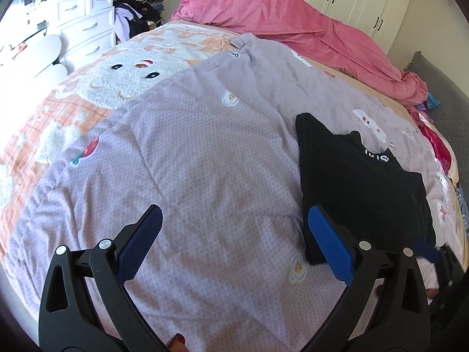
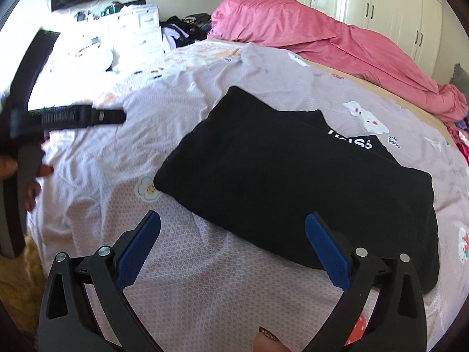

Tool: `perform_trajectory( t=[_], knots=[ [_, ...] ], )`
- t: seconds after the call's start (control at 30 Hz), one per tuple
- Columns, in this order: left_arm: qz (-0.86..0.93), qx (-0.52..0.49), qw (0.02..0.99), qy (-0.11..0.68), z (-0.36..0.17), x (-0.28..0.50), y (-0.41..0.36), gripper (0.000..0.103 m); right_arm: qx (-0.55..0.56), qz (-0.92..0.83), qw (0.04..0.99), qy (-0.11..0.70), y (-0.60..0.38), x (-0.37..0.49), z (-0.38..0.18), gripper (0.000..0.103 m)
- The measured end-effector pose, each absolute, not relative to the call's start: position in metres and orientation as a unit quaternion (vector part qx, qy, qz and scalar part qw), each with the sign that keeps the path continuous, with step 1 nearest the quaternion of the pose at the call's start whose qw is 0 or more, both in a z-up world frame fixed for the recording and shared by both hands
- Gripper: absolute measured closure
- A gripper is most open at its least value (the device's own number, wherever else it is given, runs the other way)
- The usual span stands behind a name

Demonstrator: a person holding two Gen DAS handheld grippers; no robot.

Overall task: Fold small clothes
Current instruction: 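Move both open grippers to the side edge of the folded sweatshirt, then grasp the sweatshirt side edge with the right gripper and lift it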

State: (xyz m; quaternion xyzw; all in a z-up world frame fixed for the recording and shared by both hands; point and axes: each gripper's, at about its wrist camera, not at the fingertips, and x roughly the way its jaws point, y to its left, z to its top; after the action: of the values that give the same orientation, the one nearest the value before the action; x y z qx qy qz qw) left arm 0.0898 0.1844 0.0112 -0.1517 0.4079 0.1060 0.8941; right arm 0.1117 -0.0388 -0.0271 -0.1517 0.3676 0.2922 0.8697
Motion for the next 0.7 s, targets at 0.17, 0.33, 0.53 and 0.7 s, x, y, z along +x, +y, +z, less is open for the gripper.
perform_trajectory(
  t=[0.17,0.33,0.53,0.7],
  knots=[
    [0.098,-0.143,0.894,0.412,0.01,0.109,0.18,0.009,-0.182,0.28,0.867,0.371,-0.022,0.117,-0.047,0.004],
    [0.09,-0.134,0.894,0.419,0.005,0.127,0.173,0.01,-0.217,0.257,0.863,0.377,-0.006,0.127,-0.069,0.004],
    [0.08,-0.126,0.892,0.427,-0.001,0.145,0.168,0.01,-0.24,0.233,0.869,0.365,0.008,0.138,-0.079,0.004],
    [0.073,-0.128,0.89,0.433,-0.007,0.157,0.165,0.009,-0.251,0.216,0.874,0.354,0.016,0.15,-0.081,0.004]
  ],
)
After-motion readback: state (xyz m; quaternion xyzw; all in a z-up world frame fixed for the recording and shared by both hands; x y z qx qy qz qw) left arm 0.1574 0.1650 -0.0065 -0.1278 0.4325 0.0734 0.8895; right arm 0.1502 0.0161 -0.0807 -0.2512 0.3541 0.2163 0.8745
